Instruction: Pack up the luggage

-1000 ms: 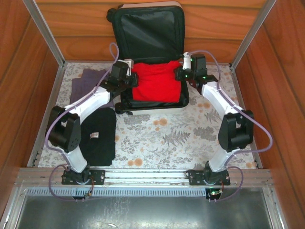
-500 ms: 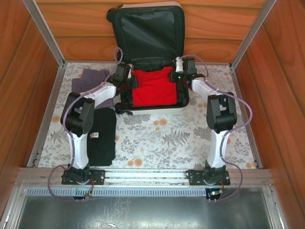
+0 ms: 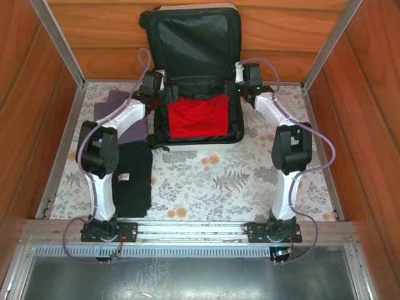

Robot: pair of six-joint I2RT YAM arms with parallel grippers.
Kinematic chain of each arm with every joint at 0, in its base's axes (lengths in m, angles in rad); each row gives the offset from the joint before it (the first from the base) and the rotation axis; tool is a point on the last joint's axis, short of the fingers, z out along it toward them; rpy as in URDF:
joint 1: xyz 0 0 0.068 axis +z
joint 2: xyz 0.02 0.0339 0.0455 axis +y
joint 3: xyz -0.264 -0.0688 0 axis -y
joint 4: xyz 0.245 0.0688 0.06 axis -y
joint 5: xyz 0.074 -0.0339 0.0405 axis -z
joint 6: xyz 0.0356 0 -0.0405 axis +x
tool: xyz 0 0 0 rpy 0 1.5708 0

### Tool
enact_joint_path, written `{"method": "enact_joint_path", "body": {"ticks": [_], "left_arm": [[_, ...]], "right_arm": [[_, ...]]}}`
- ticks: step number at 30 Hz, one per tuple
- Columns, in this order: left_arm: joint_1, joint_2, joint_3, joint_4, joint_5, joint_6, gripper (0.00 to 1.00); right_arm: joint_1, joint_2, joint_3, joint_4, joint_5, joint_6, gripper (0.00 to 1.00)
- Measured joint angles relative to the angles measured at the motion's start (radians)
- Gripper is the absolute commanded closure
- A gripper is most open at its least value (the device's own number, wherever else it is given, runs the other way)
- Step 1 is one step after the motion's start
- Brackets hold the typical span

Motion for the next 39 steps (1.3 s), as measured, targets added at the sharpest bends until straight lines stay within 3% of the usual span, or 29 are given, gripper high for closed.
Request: {"method": "enact_joint_path", "body": {"ticks": [6, 12, 16, 22, 27, 31, 34, 39], "left_arm": [[0.0, -0.269, -0.133, -0.026, -0.105, 0.054, 0.0], [-0.001, -0.66, -0.376, -0.055, -0.323, 0.042, 0.0], [0.0, -0.933, -0.579, -0.13, -0.464, -0.037, 0.01], [0.002, -1.305, -0.781, -0.332, -0.575, -0.222, 0.03], [0.002, -1.498, -0.839, -0.482, -0.605, -0.357, 0.04], [0.002, -1.584, -0.876, -0.56, -0.605, -0.432, 0.05], [0.002, -1.651, -0.883, -0.595, -0.605, -0.467, 0.05], [0.002, -1.75, -0.878, -0.618, -0.608, -0.495, 0.05]], "right_arm": [[0.001, -0.193, -0.045, -0.072, 0.007, 0.0, 0.18], [0.032, -0.435, -0.21, -0.128, -0.08, 0.092, 0.19], [0.148, -0.573, -0.357, -0.142, -0.108, 0.178, 0.18], [0.405, -0.657, -0.559, -0.115, -0.119, 0.315, 0.23], [0.596, -0.601, -0.591, -0.084, -0.111, 0.397, 0.32], [0.715, -0.435, -0.496, -0.057, -0.111, 0.42, 0.45], [0.772, -0.278, -0.388, -0.039, -0.119, 0.41, 0.55], [0.826, -0.053, -0.221, -0.034, -0.14, 0.36, 0.63]]}}
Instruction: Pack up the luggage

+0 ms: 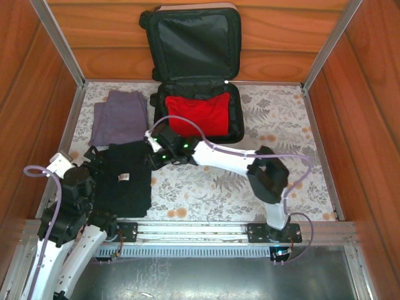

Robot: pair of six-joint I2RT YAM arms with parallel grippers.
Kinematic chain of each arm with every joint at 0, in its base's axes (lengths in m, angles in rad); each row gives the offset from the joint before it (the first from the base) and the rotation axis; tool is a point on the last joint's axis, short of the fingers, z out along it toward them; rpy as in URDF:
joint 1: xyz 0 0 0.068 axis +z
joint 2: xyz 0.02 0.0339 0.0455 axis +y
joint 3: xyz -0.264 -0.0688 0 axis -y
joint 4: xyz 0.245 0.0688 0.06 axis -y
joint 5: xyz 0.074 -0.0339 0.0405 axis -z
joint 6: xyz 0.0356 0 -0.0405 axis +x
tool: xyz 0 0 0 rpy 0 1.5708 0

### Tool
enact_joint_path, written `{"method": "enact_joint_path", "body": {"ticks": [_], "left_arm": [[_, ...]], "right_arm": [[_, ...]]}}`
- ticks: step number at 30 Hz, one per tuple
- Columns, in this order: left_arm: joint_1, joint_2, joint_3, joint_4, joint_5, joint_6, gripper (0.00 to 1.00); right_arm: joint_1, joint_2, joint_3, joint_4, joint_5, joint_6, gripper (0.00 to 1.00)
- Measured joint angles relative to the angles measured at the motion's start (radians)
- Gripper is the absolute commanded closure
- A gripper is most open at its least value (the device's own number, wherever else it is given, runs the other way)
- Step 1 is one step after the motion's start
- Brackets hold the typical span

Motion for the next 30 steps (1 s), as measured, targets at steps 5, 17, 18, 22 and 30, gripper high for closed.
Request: {"method": "enact_joint_path", "body": {"ticks": [5, 17, 18, 22, 30], "left_arm": [[0.0, -0.011, 0.031, -0.022, 0.001, -0.002, 0.05], [0.0, -0.024, 0.036, -0.042, 0.003, -0.013, 0.05], [0.0, -0.025, 0.035, -0.041, 0.003, -0.013, 0.05], [0.0, -0.034, 0.019, -0.042, 0.003, -0.015, 0.05], [0.0, -0.045, 0.003, -0.043, 0.004, -0.027, 0.05]], "right_arm": [[0.013, 0.177, 0.166, -0.018, -0.008, -0.064, 0.68], [0.014, 0.405, 0.409, -0.129, 0.046, -0.175, 0.86], [0.014, 0.414, 0.418, -0.147, 0.05, -0.177, 0.87], [0.022, 0.41, 0.394, -0.161, 0.069, -0.174, 0.92], [0.071, 0.266, 0.162, -0.145, 0.14, -0.089, 0.99]]}}
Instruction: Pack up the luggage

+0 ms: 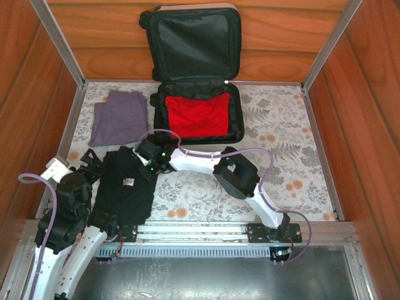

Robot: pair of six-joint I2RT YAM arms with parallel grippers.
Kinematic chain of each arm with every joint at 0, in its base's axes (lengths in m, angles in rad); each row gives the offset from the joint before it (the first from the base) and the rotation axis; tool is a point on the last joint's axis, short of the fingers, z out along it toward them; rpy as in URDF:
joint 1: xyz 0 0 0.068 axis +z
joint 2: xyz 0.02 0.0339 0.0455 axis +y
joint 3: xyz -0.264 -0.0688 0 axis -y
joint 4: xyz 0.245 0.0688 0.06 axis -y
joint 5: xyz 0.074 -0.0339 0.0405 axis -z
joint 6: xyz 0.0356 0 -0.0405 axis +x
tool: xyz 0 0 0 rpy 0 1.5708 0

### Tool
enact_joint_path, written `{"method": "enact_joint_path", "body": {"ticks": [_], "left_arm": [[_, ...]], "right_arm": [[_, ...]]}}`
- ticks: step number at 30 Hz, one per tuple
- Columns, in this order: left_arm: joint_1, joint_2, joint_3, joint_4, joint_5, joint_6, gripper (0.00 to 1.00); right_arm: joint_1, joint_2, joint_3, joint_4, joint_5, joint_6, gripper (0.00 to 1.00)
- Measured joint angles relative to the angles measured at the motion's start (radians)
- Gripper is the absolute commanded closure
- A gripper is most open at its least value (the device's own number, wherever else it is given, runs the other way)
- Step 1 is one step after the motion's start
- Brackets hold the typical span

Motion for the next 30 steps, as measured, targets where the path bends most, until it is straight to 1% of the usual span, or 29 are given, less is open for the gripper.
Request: {"method": "enact_joint_path", "body": {"ticks": [3, 5, 10, 13, 14, 16, 17, 18, 19, 20, 22, 23, 25, 26, 28, 30], "left_arm": [[0.0, -0.002, -0.007, 0.001, 0.005, -0.005, 0.05], [0.0, -0.003, -0.013, 0.001, 0.013, -0.009, 0.05], [0.0, 0.014, -0.032, 0.004, 0.052, -0.024, 0.05], [0.0, 0.057, -0.047, 0.018, 0.088, -0.031, 0.05], [0.0, 0.077, -0.049, 0.022, 0.103, -0.031, 0.05], [0.0, 0.121, -0.05, 0.04, 0.131, -0.03, 0.05], [0.0, 0.142, -0.05, 0.048, 0.143, -0.029, 0.05], [0.0, 0.166, -0.05, 0.058, 0.158, -0.029, 0.05], [0.0, 0.192, -0.05, 0.068, 0.173, -0.027, 0.05], [0.0, 0.216, -0.05, 0.074, 0.19, -0.026, 0.05], [0.0, 0.278, -0.048, 0.089, 0.226, -0.023, 0.05], [0.0, 0.305, -0.048, 0.096, 0.245, -0.021, 0.05], [0.0, 0.356, -0.048, 0.102, 0.28, -0.017, 0.06], [0.0, 0.377, -0.048, 0.105, 0.3, -0.014, 0.07], [0.0, 0.403, -0.049, 0.11, 0.333, -0.009, 0.08], [0.0, 0.409, -0.051, 0.115, 0.371, -0.006, 0.1]], "right_arm": [[0.024, -0.057, -0.082, -0.015, 0.045, 0.081, 1.0], [0.039, -0.117, -0.169, -0.02, 0.075, 0.162, 1.0], [0.055, -0.344, -0.484, -0.031, 0.127, 0.42, 1.0], [0.055, -0.492, -0.661, -0.065, 0.147, 0.577, 1.0], [0.056, -0.539, -0.712, -0.084, 0.156, 0.629, 0.98], [0.067, -0.612, -0.781, -0.13, 0.18, 0.718, 0.9], [0.074, -0.635, -0.8, -0.161, 0.191, 0.751, 0.83], [0.085, -0.658, -0.816, -0.206, 0.207, 0.78, 0.76], [0.1, -0.683, -0.826, -0.259, 0.222, 0.812, 0.64], [0.112, -0.703, -0.832, -0.314, 0.237, 0.829, 0.56], [0.131, -0.755, -0.83, -0.422, 0.267, 0.858, 0.47], [0.134, -0.781, -0.823, -0.459, 0.285, 0.859, 0.46], [0.13, -0.83, -0.797, -0.513, 0.329, 0.848, 0.46], [0.122, -0.854, -0.78, -0.528, 0.354, 0.83, 0.49], [0.094, -0.893, -0.76, -0.521, 0.382, 0.778, 0.59], [0.037, -0.925, -0.762, -0.483, 0.389, 0.702, 0.7]]}}
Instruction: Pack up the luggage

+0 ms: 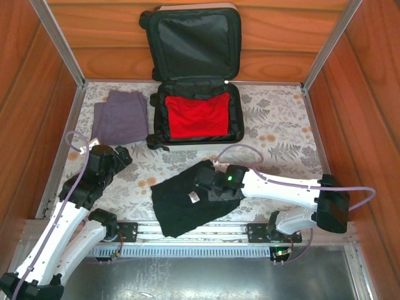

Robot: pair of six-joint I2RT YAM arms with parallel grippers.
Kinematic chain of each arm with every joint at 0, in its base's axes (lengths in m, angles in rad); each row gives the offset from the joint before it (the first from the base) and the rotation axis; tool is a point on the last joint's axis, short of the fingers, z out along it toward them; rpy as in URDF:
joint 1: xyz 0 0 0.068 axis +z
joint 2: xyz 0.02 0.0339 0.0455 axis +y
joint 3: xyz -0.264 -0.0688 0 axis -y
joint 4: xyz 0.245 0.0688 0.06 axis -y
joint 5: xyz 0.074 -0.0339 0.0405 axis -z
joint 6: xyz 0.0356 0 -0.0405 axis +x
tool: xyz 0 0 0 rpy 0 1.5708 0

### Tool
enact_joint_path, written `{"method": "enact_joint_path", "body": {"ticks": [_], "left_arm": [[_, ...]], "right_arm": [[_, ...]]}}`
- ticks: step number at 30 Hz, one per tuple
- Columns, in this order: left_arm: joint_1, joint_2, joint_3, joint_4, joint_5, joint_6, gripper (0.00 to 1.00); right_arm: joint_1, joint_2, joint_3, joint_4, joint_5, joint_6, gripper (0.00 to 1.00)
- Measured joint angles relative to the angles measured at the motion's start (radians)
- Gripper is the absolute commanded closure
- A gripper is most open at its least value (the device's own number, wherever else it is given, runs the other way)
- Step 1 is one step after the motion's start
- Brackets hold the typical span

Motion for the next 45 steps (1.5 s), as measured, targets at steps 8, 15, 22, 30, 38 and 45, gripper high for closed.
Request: {"method": "enact_joint_path", "body": {"ticks": [8, 15, 22, 30, 38, 45], "left_arm": [[-0.037, 0.018, -0.086, 0.01, 0.114, -0.003, 0.13], [-0.187, 0.097, -0.127, 0.02, 0.122, -0.048, 0.12], [-0.23, 0.134, -0.154, 0.068, 0.135, -0.095, 0.08], [-0.264, 0.202, -0.159, 0.125, 0.179, -0.111, 0.06], [-0.339, 0.324, -0.159, 0.232, 0.24, -0.111, 0.02], [-0.402, 0.424, -0.159, 0.322, 0.285, -0.138, 0.02]], "right_arm": [[-0.19, -0.037, -0.125, 0.292, -0.115, -0.23, 0.9], [-0.215, 0.177, -0.103, 0.492, -0.196, -0.333, 0.99], [-0.326, 0.243, -0.147, 0.581, -0.162, -0.283, 1.0], [-0.423, 0.16, -0.246, 0.614, -0.106, -0.205, 0.97], [-0.446, 0.098, -0.252, 0.53, -0.072, -0.205, 0.79], [-0.478, -0.137, -0.219, 0.349, -0.055, -0.24, 0.38]]}}
